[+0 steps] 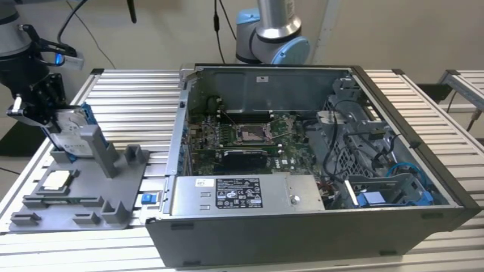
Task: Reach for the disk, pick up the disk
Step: 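Pick up the disk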
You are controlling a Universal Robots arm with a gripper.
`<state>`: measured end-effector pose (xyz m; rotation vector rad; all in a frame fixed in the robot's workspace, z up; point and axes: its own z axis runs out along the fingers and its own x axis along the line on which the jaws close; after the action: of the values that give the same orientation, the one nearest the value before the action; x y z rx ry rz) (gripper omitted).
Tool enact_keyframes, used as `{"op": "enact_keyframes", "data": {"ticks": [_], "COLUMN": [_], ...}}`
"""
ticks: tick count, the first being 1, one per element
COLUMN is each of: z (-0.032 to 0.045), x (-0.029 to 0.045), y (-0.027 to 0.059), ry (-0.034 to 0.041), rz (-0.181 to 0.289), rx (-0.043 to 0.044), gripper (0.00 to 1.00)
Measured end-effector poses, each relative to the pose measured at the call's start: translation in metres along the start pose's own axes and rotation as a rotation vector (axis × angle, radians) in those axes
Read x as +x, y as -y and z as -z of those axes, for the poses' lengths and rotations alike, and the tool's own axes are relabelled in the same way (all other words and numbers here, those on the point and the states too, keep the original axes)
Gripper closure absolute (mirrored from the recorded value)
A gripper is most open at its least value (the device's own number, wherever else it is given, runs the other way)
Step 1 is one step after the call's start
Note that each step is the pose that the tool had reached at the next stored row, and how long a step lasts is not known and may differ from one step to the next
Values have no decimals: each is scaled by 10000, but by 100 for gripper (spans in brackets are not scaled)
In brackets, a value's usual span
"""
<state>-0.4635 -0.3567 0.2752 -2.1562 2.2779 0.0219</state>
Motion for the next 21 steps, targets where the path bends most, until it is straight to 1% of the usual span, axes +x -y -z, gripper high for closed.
{"op": "enact_keyframes", "data": {"ticks": [9, 21], "z": [130, 329], "x": [-2, -4], "y": [-1, -2], "ry": [-1, -1], "rz": [1, 0], "rx": [-1, -1], "gripper": [100, 100]}}
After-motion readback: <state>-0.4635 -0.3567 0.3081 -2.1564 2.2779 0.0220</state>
